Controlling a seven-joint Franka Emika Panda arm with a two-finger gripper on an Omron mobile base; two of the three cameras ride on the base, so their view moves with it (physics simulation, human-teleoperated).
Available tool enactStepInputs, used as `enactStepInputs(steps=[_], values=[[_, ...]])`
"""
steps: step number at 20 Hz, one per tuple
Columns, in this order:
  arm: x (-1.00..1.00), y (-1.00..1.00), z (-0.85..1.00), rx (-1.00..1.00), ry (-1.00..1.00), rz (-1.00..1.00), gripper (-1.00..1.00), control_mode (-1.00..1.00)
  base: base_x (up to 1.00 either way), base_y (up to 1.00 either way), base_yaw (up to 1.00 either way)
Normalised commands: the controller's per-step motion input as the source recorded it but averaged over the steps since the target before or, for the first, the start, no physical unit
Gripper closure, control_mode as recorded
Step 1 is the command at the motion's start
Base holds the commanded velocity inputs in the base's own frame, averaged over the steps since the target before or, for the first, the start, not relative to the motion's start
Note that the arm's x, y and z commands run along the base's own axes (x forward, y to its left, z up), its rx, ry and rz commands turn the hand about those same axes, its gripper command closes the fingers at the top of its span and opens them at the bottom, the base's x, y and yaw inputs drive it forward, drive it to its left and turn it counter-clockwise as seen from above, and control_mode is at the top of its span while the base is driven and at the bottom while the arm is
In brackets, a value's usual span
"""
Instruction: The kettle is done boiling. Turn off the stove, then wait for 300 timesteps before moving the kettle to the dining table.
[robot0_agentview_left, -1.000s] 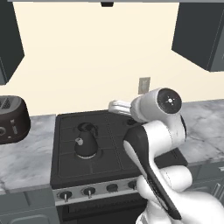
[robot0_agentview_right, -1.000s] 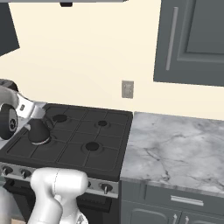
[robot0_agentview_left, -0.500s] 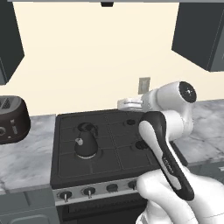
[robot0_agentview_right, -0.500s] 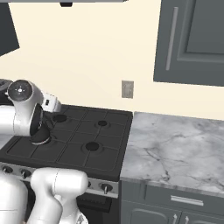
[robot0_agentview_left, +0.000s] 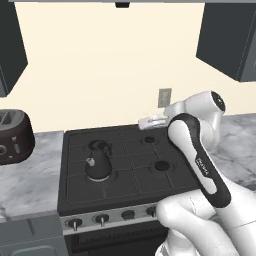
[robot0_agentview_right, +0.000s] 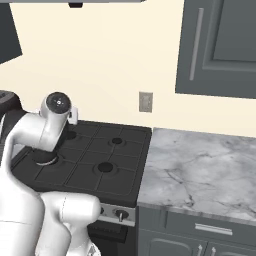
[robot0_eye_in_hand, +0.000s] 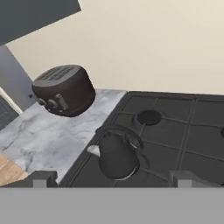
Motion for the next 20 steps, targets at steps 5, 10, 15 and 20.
enactStepInputs(steps=[5,10,15,20], values=[[0.2,0.0,-0.24,0.0,0.0,0.29,-1.0,-1.0,0.0,0.0,0.0],[0.18,0.0,-0.25,-0.02,0.0,0.33,-1.0,-1.0,0.0,0.0,0.0],[0.14,0.0,-0.21,-0.04,0.0,0.32,-1.0,-1.0,0.0,0.0,0.0],[0.12,0.0,-0.21,-0.03,0.0,0.31,-1.0,-1.0,0.0,0.0,0.0]])
